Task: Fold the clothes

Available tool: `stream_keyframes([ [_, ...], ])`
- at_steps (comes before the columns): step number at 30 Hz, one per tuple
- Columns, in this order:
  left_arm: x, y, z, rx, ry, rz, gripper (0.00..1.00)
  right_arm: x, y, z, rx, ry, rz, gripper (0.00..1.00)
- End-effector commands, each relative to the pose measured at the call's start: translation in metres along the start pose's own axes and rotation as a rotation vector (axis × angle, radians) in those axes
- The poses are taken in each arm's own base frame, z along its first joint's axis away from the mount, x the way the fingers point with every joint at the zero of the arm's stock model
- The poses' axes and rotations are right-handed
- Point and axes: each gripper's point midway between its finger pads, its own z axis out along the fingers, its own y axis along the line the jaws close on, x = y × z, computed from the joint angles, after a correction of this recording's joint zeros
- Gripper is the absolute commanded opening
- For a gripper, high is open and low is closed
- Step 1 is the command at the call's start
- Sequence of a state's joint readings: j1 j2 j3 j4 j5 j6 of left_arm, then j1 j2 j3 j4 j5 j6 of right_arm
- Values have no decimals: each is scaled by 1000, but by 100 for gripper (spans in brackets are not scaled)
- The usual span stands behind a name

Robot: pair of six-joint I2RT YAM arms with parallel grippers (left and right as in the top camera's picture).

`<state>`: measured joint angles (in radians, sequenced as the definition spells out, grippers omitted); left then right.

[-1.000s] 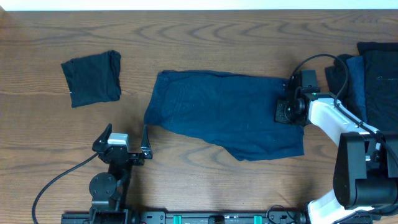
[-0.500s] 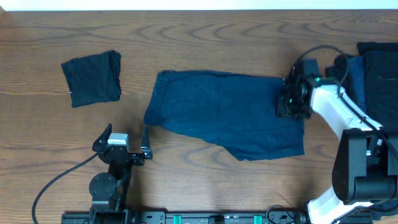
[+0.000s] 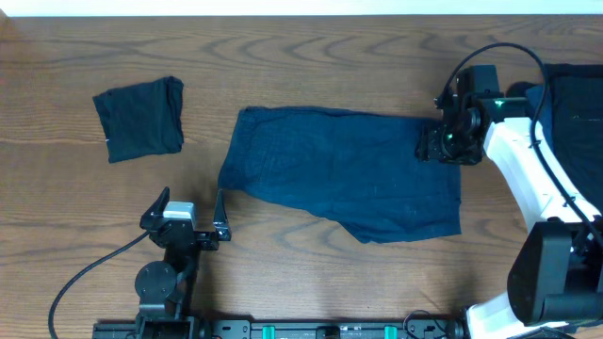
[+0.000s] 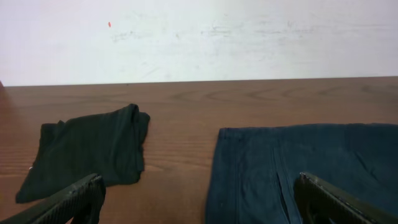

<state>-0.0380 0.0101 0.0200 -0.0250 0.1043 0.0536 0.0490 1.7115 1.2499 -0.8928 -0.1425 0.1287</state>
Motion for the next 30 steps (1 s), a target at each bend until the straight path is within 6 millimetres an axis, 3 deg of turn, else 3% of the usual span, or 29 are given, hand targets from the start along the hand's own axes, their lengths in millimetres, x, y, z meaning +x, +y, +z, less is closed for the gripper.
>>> stream_keyframes([
  [1,15,-4,1,20,44,8,98,8,-3,7,-1,13,3,67],
  [30,15,-4,1,20,44,8,98,8,-3,12,-4,1,-1,68],
])
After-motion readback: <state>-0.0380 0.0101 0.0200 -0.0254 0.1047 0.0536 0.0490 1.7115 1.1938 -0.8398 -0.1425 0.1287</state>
